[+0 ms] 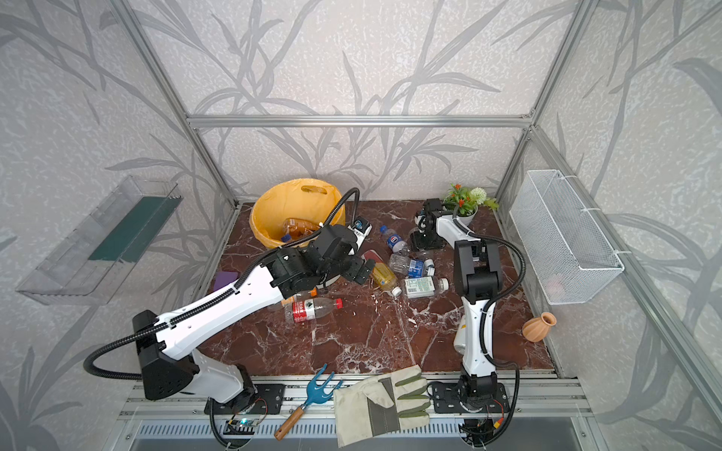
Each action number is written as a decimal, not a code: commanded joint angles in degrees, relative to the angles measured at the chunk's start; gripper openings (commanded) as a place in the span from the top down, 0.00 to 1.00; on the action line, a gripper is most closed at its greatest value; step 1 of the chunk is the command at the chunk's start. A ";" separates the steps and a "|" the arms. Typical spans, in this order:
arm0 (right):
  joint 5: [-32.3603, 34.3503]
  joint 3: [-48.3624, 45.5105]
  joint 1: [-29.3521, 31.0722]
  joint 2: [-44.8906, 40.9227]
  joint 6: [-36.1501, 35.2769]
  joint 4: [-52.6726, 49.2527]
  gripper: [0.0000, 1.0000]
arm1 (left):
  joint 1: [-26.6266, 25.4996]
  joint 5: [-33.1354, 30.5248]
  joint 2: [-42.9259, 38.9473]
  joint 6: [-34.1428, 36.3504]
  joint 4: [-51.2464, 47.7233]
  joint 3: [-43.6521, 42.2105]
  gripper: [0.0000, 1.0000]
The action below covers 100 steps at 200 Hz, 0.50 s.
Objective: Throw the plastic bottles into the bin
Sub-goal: 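Lift the clear bottle and carry it over the bin with the right gripper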
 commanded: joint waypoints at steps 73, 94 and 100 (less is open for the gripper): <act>-5.80 -15.60 -4.69 -25.29 8.83 12.73 0.37 | -0.03 -3.79 -5.99 -1.73 3.12 -4.12 0.01; -9.90 -20.13 -5.35 -32.00 12.26 17.80 0.37 | 0.06 -5.43 -8.12 -1.80 5.29 -6.22 0.01; -11.25 -21.45 -5.36 -33.74 13.32 18.77 0.37 | 0.06 -5.83 -8.99 -1.93 6.09 -6.91 0.01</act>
